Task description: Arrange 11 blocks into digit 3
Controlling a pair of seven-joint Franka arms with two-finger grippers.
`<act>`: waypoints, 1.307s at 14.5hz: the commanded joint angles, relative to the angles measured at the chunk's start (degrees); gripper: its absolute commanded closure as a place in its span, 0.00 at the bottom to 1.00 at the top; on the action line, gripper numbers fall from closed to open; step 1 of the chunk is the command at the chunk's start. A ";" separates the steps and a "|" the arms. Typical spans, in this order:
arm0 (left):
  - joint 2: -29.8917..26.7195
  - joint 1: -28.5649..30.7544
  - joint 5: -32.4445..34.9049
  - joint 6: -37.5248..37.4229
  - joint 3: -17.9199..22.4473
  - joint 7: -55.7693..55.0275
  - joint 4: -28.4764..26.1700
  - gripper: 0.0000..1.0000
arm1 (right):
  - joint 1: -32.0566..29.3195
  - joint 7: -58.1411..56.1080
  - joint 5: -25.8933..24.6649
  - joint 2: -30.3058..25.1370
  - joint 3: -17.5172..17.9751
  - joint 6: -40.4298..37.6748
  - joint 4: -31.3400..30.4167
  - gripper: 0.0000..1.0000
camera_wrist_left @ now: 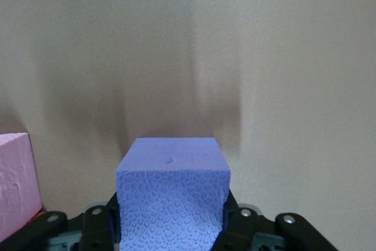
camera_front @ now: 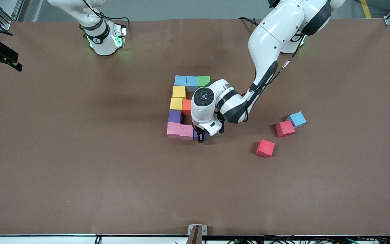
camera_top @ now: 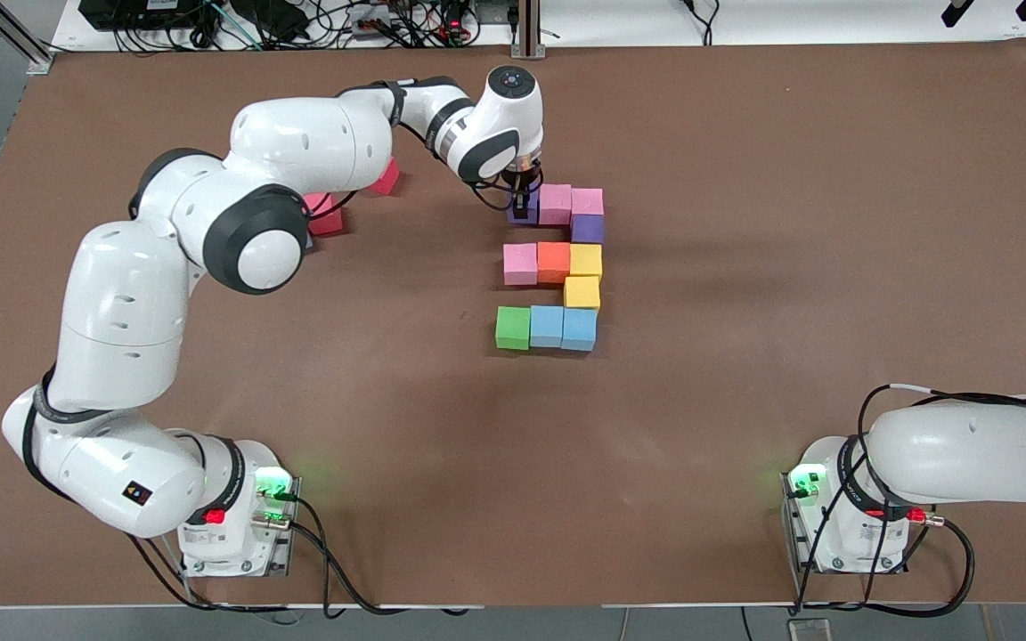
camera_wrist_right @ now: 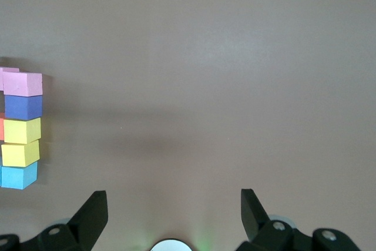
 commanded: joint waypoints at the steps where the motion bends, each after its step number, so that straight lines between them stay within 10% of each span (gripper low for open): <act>1: 1.28 -0.70 0.53 0.31 0.63 -0.44 2.00 0.60 | 0.24 0.55 0.80 -0.93 -0.12 -0.65 -0.58 0.00; 4: 0.67 -0.70 0.62 0.14 0.63 -0.44 2.00 0.00 | 0.42 2.21 1.23 -0.93 -0.03 -0.56 -0.58 0.00; 15: -6.61 0.61 0.80 -4.69 0.37 0.52 -0.36 0.00 | 0.85 1.78 -0.60 -0.84 0.49 -0.04 -0.58 0.00; 19: -15.05 6.58 -3.32 -9.17 -1.30 20.06 -5.72 0.00 | 0.60 1.35 -0.70 -0.84 0.32 -0.56 -0.58 0.00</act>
